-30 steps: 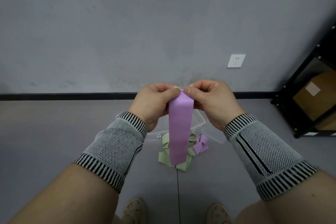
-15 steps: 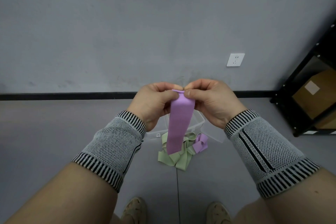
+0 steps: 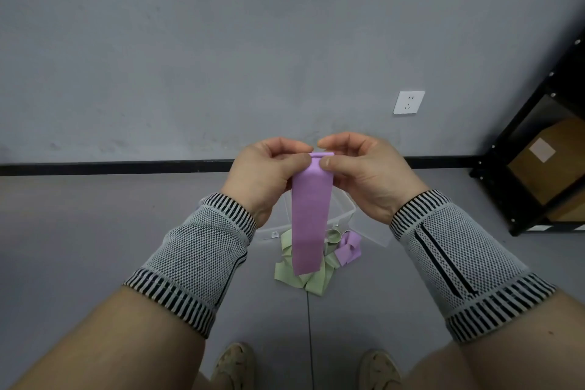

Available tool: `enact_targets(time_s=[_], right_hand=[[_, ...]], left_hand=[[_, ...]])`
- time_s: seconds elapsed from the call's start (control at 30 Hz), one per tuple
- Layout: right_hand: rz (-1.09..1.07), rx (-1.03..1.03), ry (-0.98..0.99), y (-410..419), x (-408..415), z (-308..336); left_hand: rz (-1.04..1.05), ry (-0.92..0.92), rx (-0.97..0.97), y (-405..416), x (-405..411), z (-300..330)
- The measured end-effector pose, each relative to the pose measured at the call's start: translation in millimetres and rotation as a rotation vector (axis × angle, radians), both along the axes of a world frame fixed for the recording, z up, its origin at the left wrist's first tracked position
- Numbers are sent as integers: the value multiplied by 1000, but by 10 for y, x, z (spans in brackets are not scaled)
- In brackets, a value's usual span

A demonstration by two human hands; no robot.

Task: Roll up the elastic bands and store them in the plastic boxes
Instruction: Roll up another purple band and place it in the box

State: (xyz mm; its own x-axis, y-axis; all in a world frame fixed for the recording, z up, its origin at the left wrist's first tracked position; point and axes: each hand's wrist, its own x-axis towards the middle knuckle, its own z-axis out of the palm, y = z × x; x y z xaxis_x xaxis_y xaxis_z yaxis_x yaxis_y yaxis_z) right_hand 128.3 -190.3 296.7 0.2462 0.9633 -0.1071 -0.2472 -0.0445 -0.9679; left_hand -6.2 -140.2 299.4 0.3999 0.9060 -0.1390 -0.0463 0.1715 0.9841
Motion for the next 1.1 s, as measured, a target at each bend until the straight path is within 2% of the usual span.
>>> enact_targets(time_s=[0.13,0.23,0.3,0.43,0.57,0.77,0.9,1.1], right_hand=[[9,-3,-45,-41,37,-4],[-51,34,-260,-55,-21,-11],[-112,52,-336,-41,-56,-21],[-197,51,-294,1,-97,-29],[-248,56,-252,29,-90,-49],[-273,66,-253,44,-84,-57],[-258,67,-240,45,-67,-58],[-149,48,-168,28,-74,-36]], left_hand=[[29,40,68,19,-23,-8],[13,58,103,8,-11,-24],[18,53,112,-3,8,-37],[71,85,128,-16,38,-71],[111,210,229,-61,68,-99],[122,251,297,-85,104,-122],[108,249,281,-48,87,-114],[32,163,154,-1,2,-63]])
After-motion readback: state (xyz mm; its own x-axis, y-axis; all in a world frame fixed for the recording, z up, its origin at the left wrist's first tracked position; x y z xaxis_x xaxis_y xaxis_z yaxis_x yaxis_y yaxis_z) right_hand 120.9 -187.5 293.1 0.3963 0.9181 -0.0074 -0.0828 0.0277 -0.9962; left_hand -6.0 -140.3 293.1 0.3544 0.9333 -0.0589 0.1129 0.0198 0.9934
